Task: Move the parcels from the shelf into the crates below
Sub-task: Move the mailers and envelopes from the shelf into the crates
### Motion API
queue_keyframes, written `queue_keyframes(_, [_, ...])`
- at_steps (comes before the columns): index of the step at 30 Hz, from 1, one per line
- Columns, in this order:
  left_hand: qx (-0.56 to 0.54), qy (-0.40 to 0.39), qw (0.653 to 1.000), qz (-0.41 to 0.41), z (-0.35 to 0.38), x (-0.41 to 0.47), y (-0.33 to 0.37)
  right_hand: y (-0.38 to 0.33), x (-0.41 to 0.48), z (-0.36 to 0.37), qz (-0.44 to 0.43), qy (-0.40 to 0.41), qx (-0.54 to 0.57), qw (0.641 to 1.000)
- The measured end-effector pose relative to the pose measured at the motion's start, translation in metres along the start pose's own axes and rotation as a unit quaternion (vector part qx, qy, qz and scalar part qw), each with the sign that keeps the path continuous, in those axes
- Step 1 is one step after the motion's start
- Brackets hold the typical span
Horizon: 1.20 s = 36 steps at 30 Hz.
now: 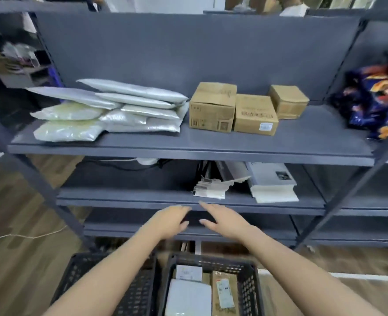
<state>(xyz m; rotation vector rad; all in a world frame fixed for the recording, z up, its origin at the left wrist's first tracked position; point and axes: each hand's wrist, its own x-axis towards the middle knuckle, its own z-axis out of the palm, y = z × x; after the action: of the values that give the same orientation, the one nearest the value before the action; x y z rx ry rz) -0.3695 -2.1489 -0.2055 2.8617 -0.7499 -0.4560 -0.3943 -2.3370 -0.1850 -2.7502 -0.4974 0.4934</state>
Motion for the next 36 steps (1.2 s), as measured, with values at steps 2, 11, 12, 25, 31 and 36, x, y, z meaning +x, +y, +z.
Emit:
queue_keyframes(2, [0.014, 0.033, 0.999, 0.016, -0.042, 0.009, 0.006, -0.005, -0.004, -0.038, -0.003, 0.032, -0.008, 0.999])
queue_keyframes(11, [0.055, 0.109, 0.991, 0.063, -0.157, 0.061, 0.011, -0.002, 0.009, -0.146, 0.035, 0.127, -0.041, 0.99])
queue_keyframes(12, [0.062, 0.122, 0.988, 0.067, -0.165, 0.068, 0.01, 0.001, 0.013, -0.152, 0.044, 0.138, -0.039, 0.989])
queue_keyframes(25, [-0.106, 0.267, 0.958, 0.022, -0.201, 0.151, 0.001, 0.051, 0.055, -0.198, 0.132, 0.261, 0.094, 0.952])
queue_keyframes(31, [-0.182, 0.264, 0.946, -0.047, -0.219, 0.18, -0.005, 0.062, 0.092, -0.233, 0.125, 0.256, 0.101, 0.953])
queue_keyframes(36, [-0.199, 0.28, 0.935, -0.087, -0.222, 0.195, -0.003, 0.062, 0.116, -0.238, 0.098, 0.216, 0.14, 0.961])
